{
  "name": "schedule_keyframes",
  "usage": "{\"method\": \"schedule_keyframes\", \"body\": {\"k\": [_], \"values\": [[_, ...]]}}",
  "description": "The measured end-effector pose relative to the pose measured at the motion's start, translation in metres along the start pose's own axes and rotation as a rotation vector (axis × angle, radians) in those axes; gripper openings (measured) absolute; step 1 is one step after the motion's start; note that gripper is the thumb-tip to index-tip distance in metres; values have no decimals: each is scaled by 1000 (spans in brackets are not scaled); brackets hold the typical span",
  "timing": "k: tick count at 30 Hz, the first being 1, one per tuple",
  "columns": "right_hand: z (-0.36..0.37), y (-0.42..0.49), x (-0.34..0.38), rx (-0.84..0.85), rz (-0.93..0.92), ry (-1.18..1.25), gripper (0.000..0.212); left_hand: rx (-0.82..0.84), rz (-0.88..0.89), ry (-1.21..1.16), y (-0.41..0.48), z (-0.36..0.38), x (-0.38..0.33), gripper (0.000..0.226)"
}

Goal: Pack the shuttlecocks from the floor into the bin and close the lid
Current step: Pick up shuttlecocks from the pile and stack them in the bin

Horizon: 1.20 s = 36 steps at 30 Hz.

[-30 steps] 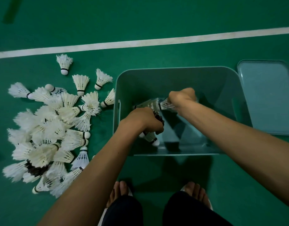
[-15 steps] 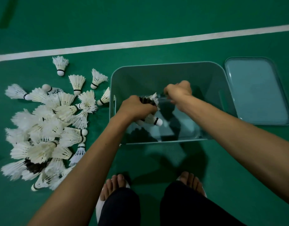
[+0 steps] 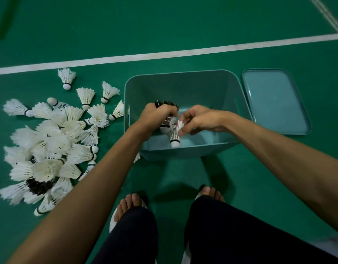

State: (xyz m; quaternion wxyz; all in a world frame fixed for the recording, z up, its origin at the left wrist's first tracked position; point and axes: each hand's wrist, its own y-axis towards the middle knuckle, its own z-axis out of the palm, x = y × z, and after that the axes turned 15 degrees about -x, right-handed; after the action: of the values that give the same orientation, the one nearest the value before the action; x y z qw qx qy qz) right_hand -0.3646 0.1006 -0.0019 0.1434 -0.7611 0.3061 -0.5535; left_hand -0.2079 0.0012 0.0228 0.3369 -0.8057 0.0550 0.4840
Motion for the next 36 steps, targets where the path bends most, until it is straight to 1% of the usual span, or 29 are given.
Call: {"method": "schedule_keyframes", "body": {"k": [2,3,5,6,8,9,11,13,15,17,22,24,27,30,31,33,35,36], "values": [[-3,4,1,-32,0,-129,18,12,-71,-32,6,0,2,20],[-6,7,2,-79,14,-161,19,-5,-116,-49,10,-1,3,24],[-13,14,2,-203,70,-215,16,-81,-167,-69,19,-1,9,29],[-17,20,1,-286,110,-251,17,-131,-157,-26,24,-1,12,32],[-24,32,-5,-488,205,-294,22,-200,-80,180,29,-4,16,35],[-25,39,-7,-594,242,-301,24,-196,-34,314,28,-5,16,34],[-23,51,-11,-774,279,-293,28,-111,28,570,28,-6,16,29],[-16,61,-11,-863,322,-165,29,-17,51,735,26,-3,16,27],[-5,70,-9,-865,388,28,30,30,50,817,26,-1,17,30],[6,78,-8,-835,422,173,32,42,59,853,28,1,18,33],[26,94,-2,-783,468,302,15,28,99,890,39,4,17,27],[28,100,-1,-770,494,351,16,23,108,893,44,6,17,27],[25,102,-1,-769,497,340,17,45,92,877,49,10,18,33],[21,101,-4,-714,489,383,17,65,100,880,52,14,19,41],[20,100,-5,-712,487,373,21,69,105,873,51,15,19,42],[16,95,-5,-771,465,257,29,77,105,845,50,16,18,45],[10,83,-1,-869,389,115,23,64,104,790,48,16,16,47],[8,75,4,-889,332,80,20,48,110,764,46,16,15,46]]}}
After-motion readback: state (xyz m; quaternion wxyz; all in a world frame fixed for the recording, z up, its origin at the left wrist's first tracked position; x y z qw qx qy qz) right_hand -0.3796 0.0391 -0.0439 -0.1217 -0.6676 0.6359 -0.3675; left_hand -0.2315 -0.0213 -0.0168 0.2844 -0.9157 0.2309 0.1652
